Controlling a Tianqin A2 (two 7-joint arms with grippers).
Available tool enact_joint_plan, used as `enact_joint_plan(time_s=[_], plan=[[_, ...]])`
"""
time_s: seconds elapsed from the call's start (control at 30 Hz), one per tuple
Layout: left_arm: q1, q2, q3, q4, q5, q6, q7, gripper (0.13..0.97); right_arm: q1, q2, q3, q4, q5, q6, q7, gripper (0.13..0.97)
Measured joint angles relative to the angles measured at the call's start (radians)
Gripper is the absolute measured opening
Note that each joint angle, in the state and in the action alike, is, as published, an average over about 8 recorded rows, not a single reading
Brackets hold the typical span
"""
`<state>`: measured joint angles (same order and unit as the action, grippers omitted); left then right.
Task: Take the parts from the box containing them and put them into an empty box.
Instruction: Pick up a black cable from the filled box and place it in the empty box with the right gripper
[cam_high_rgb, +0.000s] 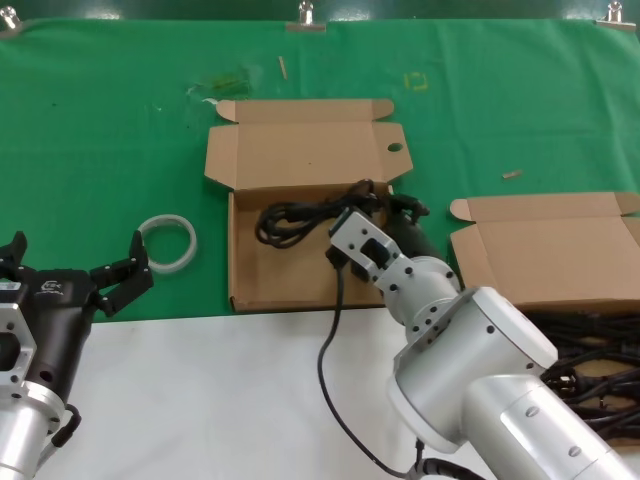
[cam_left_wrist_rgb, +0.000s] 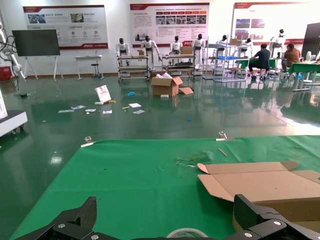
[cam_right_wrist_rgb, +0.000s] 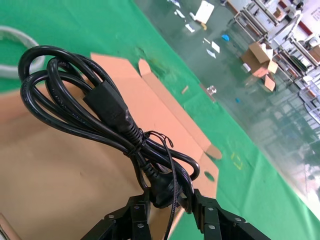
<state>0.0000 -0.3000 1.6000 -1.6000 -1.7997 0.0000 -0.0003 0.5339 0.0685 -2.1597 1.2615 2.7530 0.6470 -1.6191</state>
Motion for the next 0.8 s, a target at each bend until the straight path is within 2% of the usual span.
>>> enact_joint_plan(time_s=[0.3, 0.6, 0.8], plan=[[0.0, 0.0, 0.0, 0.0, 0.0, 0.0, 0.0, 0.965, 0.013, 0.0, -0.061, 0.008, 0.0, 0.0, 0.067, 0.311], [0.0, 0.0, 0.0, 0.0, 0.0, 0.0, 0.0, 0.965, -0.004, 0.002, -0.043, 0.022, 0.0, 0.014, 0.054, 0.311], [0.0, 0.0, 0.0, 0.0, 0.0, 0.0, 0.0, 0.965, -0.002, 0.007, -0.057, 0.028, 0.0, 0.013, 0.087, 0.311]])
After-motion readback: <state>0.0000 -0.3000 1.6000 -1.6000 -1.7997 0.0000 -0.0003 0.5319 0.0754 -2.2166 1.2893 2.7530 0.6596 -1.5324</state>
